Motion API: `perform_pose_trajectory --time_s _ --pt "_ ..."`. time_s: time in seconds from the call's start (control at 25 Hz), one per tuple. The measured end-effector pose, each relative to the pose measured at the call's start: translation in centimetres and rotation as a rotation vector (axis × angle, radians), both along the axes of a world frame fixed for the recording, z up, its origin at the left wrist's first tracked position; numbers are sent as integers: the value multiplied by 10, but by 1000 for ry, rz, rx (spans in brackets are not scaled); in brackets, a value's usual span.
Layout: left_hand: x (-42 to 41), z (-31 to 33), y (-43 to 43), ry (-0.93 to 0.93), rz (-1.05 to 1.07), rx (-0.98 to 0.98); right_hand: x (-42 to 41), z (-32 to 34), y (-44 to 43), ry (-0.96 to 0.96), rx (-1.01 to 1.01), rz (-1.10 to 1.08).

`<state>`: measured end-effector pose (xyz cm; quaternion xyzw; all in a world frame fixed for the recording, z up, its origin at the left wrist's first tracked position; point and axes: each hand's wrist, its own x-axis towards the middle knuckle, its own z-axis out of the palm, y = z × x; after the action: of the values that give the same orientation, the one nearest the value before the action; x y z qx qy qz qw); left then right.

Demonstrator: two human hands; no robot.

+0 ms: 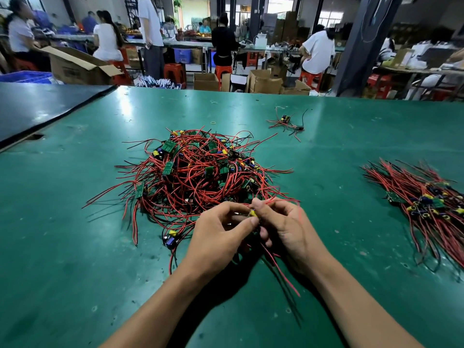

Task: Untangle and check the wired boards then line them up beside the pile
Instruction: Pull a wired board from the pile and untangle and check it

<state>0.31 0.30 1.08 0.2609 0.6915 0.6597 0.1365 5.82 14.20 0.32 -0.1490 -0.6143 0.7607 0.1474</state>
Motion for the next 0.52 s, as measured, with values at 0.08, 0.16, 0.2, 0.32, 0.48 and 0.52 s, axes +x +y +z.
perform_pose_trajectory --time_s 0.08,0.16,0.2,0.32,0.48,0.52 --pt "1 0 0 -55 -37 3 1 1 4 -17 4 -1" --pt "0 -1 0 -118 -96 4 0 0 7 -23 -6 -34" --pt "-1 -1 -1 -142 -146 -6 0 -1 9 -24 -13 -56" --pt "-2 2 -2 -150 -281 -86 1 -1 12 -20 -8 -94" --pt "-5 3 -1 -183 -294 -78 2 0 10 -2 15 -72" --pt "-3 4 0 -191 -280 -58 2 1 8 12 -19 -54"
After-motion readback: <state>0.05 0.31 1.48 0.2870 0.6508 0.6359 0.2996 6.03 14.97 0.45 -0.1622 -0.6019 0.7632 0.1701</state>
